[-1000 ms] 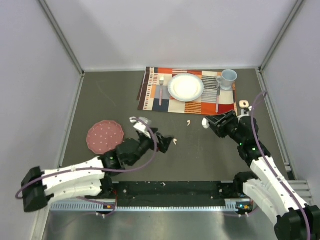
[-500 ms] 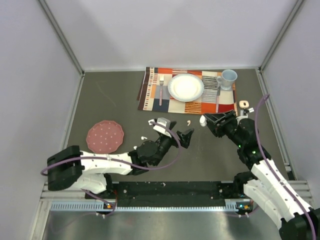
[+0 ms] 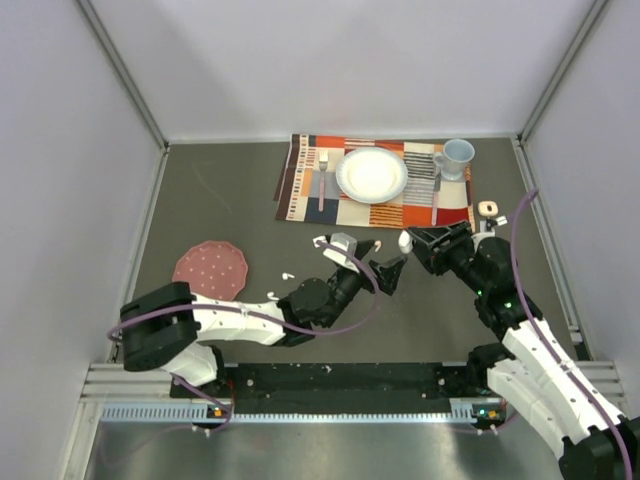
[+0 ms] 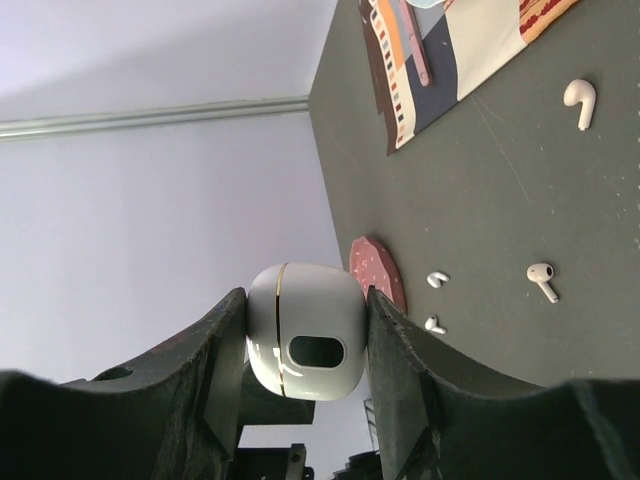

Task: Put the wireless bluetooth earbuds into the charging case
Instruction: Pass from the right arm to the left

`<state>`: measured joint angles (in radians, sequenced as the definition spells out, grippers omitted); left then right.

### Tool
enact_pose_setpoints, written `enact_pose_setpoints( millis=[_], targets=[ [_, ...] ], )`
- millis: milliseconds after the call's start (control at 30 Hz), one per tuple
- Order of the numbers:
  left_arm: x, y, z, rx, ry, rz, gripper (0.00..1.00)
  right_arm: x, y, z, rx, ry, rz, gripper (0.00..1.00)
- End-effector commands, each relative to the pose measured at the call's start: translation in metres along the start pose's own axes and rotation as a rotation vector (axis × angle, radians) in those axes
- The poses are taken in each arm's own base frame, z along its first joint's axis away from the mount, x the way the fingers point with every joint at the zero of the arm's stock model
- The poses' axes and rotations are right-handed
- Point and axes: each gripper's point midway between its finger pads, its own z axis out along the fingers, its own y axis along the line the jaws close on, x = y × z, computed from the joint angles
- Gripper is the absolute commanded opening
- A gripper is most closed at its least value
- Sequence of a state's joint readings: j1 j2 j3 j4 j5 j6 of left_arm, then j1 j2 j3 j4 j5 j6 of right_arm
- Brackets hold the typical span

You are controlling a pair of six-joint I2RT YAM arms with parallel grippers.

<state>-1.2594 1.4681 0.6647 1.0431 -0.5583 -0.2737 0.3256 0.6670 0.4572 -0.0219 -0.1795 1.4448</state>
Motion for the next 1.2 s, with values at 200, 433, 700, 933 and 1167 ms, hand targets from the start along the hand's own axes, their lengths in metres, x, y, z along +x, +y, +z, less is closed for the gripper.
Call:
enact_pose_setpoints(
  millis=[200,433,700,933,1167],
  targets=[
    [-0.009,-0.026,0.019,0.054,-0.047,-0.073,0.85,0.004,0.037,-0.010,-0.114,0.019,-0.004,0.15],
    [0.000,-0.020,0.026,0.028,-0.055,-0.077,0.82,0.005,0.037,-0.014,-0.124,0.015,0.007,0.15],
    [-0.004,-0.019,0.037,0.018,-0.073,-0.081,0.79,0.006,0.038,-0.015,-0.128,0.025,0.007,0.15],
    [0.004,-0.018,0.045,0.014,-0.061,-0.088,0.73,0.008,0.040,-0.015,-0.134,0.036,0.015,0.15],
    [0.008,-0.016,0.051,-0.001,-0.064,-0.103,0.68,0.009,0.041,-0.015,-0.136,0.044,0.016,0.15]
  ],
)
